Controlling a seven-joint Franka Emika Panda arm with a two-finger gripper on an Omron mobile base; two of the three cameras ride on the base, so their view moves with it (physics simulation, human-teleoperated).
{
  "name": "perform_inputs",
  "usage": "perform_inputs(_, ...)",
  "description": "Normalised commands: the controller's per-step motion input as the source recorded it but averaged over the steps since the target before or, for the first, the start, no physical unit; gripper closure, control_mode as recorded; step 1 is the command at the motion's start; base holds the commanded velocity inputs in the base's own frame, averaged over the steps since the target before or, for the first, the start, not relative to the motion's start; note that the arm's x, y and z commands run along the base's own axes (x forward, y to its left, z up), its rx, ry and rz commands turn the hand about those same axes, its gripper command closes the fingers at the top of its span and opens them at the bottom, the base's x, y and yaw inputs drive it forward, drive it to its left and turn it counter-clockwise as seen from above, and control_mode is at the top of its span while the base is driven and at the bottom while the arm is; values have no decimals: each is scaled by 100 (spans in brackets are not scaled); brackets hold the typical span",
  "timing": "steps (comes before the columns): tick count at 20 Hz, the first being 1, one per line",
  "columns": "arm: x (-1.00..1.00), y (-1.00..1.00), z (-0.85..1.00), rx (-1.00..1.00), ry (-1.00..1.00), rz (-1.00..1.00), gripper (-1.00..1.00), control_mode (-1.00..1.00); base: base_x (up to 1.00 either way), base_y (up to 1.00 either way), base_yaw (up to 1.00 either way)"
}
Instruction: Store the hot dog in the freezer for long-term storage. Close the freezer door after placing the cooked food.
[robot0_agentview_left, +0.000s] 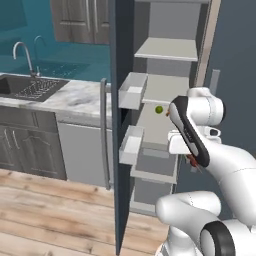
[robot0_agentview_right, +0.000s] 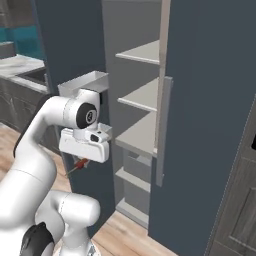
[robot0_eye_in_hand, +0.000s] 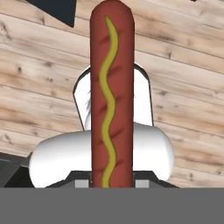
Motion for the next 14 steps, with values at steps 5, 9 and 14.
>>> perform_inputs(5, 0, 0, 0, 0, 0, 0, 100, 100, 21, -24, 7)
perform_inputs(9, 0, 0, 0, 0, 0, 0, 100, 100, 29, -32, 1)
perform_inputs(14, 0, 0, 0, 0, 0, 0, 100, 100, 31, -30, 0)
